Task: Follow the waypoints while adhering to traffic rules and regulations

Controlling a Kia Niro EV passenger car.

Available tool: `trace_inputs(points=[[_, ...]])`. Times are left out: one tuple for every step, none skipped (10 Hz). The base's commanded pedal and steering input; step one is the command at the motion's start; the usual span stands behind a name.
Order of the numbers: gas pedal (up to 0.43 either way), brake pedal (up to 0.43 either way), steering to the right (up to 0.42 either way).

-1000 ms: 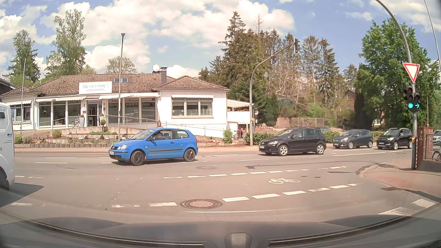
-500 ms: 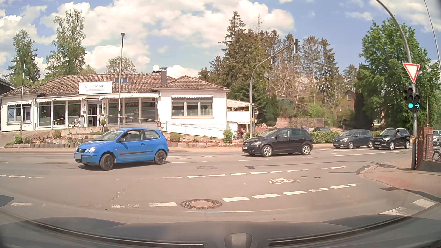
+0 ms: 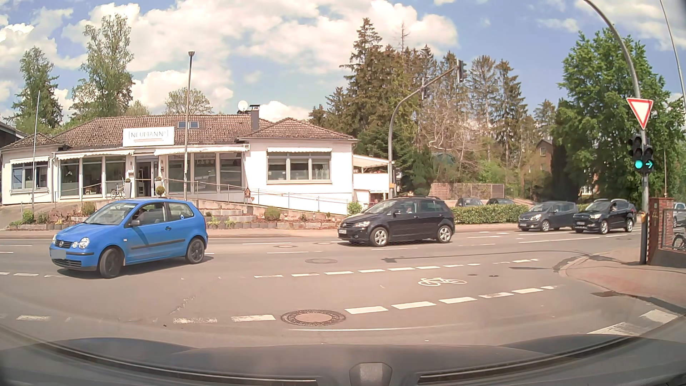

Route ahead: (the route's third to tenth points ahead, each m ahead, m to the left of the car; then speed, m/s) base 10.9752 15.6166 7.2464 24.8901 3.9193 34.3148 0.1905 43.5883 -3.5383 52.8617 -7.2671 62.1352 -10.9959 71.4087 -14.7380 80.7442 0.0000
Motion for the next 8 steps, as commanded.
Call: trace_inputs(points=[[0.0,0.244,-0.003],[0.0,0.244,-0.003],[0.0,0.244,-0.003],[0.0,0.244,-0.003],[0.0,0.244,-0.003],[0.0,0.244,-0.003],[0.0,0.244,-0.003],[0.0,0.244,-0.003]])
